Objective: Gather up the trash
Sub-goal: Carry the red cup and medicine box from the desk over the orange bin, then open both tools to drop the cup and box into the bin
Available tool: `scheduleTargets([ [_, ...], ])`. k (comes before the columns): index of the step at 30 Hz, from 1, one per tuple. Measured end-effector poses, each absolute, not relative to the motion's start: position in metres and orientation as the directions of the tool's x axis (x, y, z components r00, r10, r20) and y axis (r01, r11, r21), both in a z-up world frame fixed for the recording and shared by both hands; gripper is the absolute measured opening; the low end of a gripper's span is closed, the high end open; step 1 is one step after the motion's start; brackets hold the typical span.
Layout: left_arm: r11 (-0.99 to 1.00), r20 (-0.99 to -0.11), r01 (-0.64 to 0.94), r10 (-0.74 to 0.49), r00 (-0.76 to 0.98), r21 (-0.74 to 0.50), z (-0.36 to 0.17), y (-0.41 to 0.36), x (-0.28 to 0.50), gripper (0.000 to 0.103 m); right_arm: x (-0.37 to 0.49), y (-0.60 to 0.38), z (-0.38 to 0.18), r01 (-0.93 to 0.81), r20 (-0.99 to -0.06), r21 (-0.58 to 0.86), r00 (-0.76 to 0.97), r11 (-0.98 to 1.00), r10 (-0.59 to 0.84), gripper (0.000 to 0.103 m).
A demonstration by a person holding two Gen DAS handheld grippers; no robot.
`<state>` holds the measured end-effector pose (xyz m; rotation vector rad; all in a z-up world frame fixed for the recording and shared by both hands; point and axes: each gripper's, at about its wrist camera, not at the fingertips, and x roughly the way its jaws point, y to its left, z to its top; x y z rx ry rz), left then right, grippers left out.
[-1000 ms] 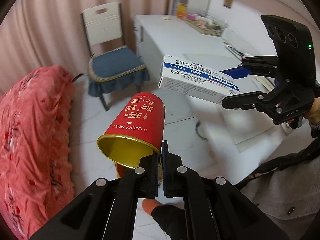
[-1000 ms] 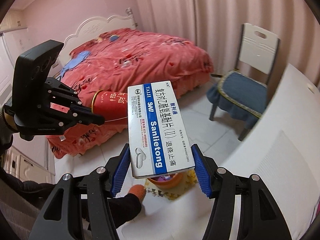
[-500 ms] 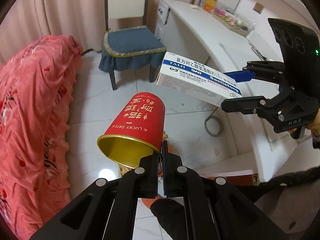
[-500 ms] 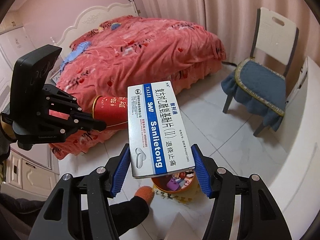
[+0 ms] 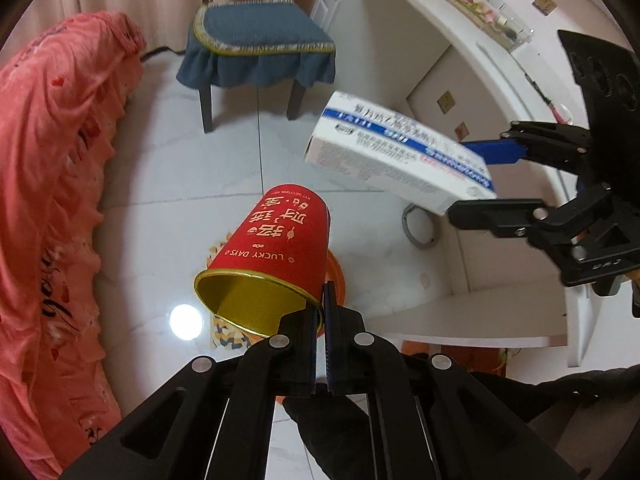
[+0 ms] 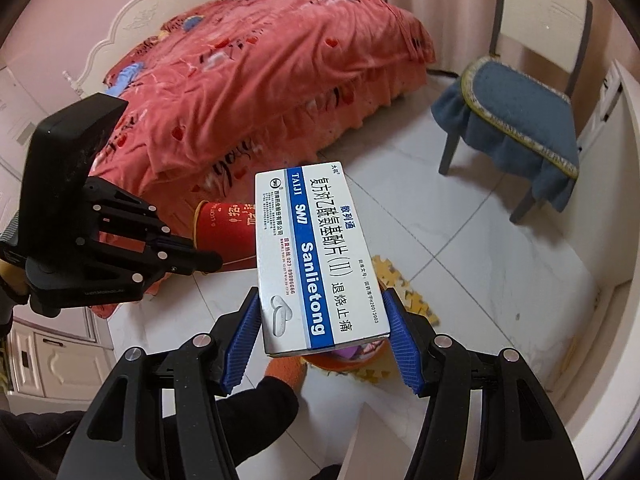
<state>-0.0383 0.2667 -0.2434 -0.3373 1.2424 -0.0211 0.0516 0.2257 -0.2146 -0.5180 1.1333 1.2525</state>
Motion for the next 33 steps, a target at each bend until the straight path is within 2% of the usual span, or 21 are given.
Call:
scheduleTargets([
  [6,0.954,-0.936,-0.166,-0.193,0.293,-0.249,-0.260,0.267,-0.030,0.007,0.057,0.225,-0.228,-0.906,-0.882,0.268,-0.094,0.327,0.461,0.060],
  [7,0.957,-0.941,-0.168,-0.184,0.285,-0.238,-0.261,0.266,-0.029,0.012,0.057,0.226,-0.230,-0.905,-0.883,0.271,-0.098,0.328,0.459,0.060],
  [8,0.957,-0.942,-0.170,-0.182,0.282,-0.235,-0.262,0.266,-0.029,0.029,0.057,0.226,-0.230,-0.904,-0.883,0.274,-0.102,0.327,0.458,0.060],
  [9,0.954,-0.939,-0.174,-0.189,0.287,-0.245,-0.262,0.267,-0.029,0.043,0.056,0.227,-0.231,-0.905,-0.883,0.275,-0.104,0.325,0.457,0.060],
  [19,0.947,-0.937,-0.193,-0.193,0.292,-0.255,-0.258,0.268,-0.034,0.043,0.052,0.235,-0.239,-0.907,-0.888,0.279,-0.120,0.314,0.443,0.061],
  [21,0.946,-0.936,-0.196,-0.196,0.293,-0.260,-0.258,0.268,-0.036,0.043,0.052,0.237,-0.242,-0.909,-0.894,0.272,-0.117,0.317,0.432,0.063],
  [23,0.944,-0.936,-0.200,-0.198,0.291,-0.262,-0.261,0.268,-0.034,0.043,0.052,0.240,-0.248,-0.908,-0.903,0.255,-0.101,0.332,0.417,0.072],
  [33,0.942,-0.941,-0.203,-0.212,0.263,-0.268,-0.267,0.269,-0.036,0.043,0.046,0.240,-0.259,-0.905,-0.910,0.263,-0.117,0.335,0.398,0.072],
])
